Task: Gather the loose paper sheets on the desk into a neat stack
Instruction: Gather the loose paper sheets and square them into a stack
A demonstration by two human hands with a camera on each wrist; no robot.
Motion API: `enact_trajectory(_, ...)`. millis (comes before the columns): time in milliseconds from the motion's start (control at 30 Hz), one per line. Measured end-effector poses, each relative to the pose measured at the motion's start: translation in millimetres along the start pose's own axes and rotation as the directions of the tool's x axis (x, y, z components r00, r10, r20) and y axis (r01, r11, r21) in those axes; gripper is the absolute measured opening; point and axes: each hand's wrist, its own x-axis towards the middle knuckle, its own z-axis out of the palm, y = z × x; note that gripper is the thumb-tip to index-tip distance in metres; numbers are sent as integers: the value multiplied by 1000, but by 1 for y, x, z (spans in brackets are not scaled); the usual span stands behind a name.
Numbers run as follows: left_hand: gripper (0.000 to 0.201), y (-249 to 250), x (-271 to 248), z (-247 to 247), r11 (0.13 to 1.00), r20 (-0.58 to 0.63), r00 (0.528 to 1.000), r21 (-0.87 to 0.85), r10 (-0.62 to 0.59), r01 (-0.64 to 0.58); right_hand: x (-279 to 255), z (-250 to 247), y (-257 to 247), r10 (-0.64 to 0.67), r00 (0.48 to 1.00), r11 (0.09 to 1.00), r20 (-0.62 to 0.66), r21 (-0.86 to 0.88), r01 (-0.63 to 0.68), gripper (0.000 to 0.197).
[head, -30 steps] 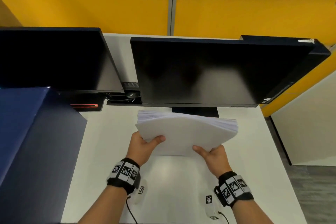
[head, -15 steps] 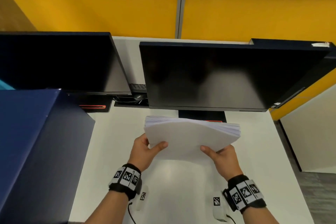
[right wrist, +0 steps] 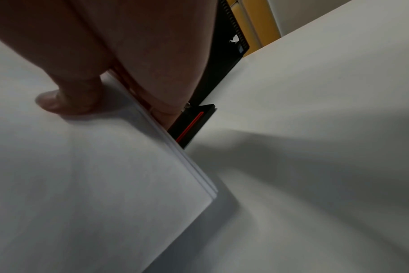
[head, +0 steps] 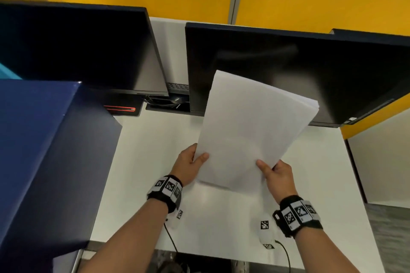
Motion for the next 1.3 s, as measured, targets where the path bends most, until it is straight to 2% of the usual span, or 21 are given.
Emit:
enact_trajectory(133, 18, 16, -9, -9, 995, 12, 1000, -96, 22, -20, -10, -6, -13, 11, 1000, 999, 8, 47, -12, 12)
enact_trajectory(233, 20, 31, -17, -15, 983, 100, 995, -182, -7, 26, -15, -9, -19, 27, 999, 995, 35, 99, -30, 15)
enact_trajectory(300, 20, 37, -19, -18, 987, 154, 988, -158, -12, 36, -19, -9, -23, 35, 998, 995, 53, 95, -40, 16)
enact_trajectory(433, 30, 44, -17, -22, 994, 147, 989, -104, -3, 18, -25, -9, -31, -11, 997, 997, 70, 70, 6, 18)
enact_trajectory(667, 19, 47, -36, -14, 974, 66, 997, -226, 35, -19, -31, -10, -50, -134, 991, 978, 25, 165, 128, 20)
enact_trajectory(800, 21, 38, -46, -26, 948, 160, 986, -318, 35, 18, -35, -12, -57, -122, 990, 931, -74, 337, 139, 15)
enact_trajectory(833, 28, 30, -49, -28, 937, 166, 986, -348, 33, 28, -36, -12, -60, -97, 990, 909, -99, 397, 129, 16)
enact_trajectory(900, 53, 15, -52, -26, 882, 95, 995, -465, -32, 73, -34, -13, -61, -30, 990, 858, -134, 504, 94, 8)
enact_trajectory(966, 71, 4, -54, -15, 784, 15, 994, -613, -110, 96, -34, -10, -60, 18, 992, 796, -123, 602, 60, 21)
enact_trajectory(1000, 72, 5, -56, -6, 757, 0, 992, -646, -127, 97, -35, -6, -60, 36, 994, 771, -107, 636, 40, 31)
enact_trajectory(1033, 66, 11, -58, 2, 753, -20, 991, -652, -132, 88, -38, -1, -60, 53, 994, 746, -93, 666, 22, 37)
enact_trajectory(1133, 29, 32, -61, 17, 787, -172, 974, -617, -147, 10, -46, 13, -59, 87, 994, 713, -61, 700, -19, 37)
enact_trajectory(1200, 28, 45, -65, 19, 783, -216, 966, -622, -139, -27, -52, 20, -56, 87, 996, 715, -27, 697, -44, 38)
enact_trajectory(1300, 41, 48, -69, 14, 806, -223, 966, -591, -128, -30, -58, 20, -49, 100, 994, 707, 43, 700, -102, 40)
